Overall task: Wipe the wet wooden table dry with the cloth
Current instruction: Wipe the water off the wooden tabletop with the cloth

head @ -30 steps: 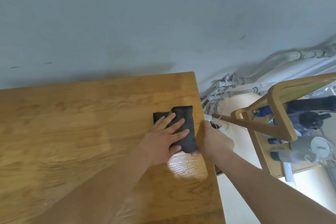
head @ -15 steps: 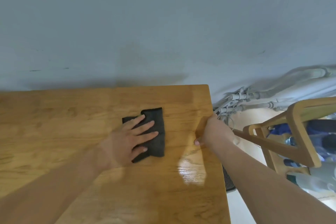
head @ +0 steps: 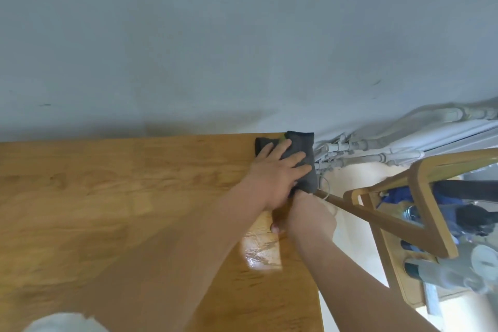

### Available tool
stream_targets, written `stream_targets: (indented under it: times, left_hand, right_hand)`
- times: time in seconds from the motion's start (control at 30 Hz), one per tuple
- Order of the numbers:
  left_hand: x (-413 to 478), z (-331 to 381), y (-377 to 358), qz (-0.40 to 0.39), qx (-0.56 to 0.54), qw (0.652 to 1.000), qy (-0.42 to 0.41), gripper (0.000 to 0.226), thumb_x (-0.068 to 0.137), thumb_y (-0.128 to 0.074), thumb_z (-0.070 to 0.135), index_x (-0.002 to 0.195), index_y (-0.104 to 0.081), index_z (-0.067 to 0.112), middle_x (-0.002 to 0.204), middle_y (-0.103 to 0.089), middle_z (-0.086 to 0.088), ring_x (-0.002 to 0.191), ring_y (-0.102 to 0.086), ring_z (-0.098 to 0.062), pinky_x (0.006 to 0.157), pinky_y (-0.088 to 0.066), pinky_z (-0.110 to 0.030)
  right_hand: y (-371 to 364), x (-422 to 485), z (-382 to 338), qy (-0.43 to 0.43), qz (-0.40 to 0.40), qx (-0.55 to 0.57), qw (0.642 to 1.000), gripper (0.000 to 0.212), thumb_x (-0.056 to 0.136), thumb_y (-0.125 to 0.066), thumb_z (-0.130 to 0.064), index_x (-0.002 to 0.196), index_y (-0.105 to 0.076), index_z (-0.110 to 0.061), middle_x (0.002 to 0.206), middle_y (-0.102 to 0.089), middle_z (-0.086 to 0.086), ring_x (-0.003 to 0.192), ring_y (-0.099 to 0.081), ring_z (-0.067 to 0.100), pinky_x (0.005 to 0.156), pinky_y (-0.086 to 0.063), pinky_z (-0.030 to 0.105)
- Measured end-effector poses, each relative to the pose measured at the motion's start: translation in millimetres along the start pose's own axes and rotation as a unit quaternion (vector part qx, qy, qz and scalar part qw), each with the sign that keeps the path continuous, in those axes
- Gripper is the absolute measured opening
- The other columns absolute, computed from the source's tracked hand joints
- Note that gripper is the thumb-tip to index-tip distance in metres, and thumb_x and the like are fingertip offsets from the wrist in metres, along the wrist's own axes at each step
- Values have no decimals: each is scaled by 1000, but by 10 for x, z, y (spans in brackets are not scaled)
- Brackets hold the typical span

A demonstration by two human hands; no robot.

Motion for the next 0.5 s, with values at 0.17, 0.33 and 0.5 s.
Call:
stream_targets:
  times: [0.17,0.33,0.5]
  left_hand:
    - [66,-677,249,3,11,1000,7,52,108,-36,44,159,-26,41,169,-18,12,157,-7,-22,126,-15,-46]
    - [-227,-1017,220,83,-7,982,172,52,108,-32,44,159,-24,35,167,-26,5,155,-14,-30,125,-15,-52]
    - [-786,-227,-208,23,25,999,-26,54,107,-38,43,158,-22,42,170,-11,13,158,6,-22,127,-1,-52]
  right_hand:
    - [-5,18,-48,7,-31,9,999,107,83,-82,-38,162,-13,-16,117,-68,0,110,-66,21,71,-45,30]
    - [29,11,-74,11,-26,-2,1000,123,87,-80,-40,162,13,-12,131,-65,5,116,-65,23,72,-43,31]
    - [12,2,-60,27,3,-7,1000,123,85,-81,-42,163,9,-11,132,-65,6,118,-64,25,74,-41,31]
Point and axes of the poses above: each hand's wrist, its own x-axis towards the middle knuckle, its own y-axis out of the back of the hand, z = x × y, the point moved 9 cm from there along x, towards the middle knuckle
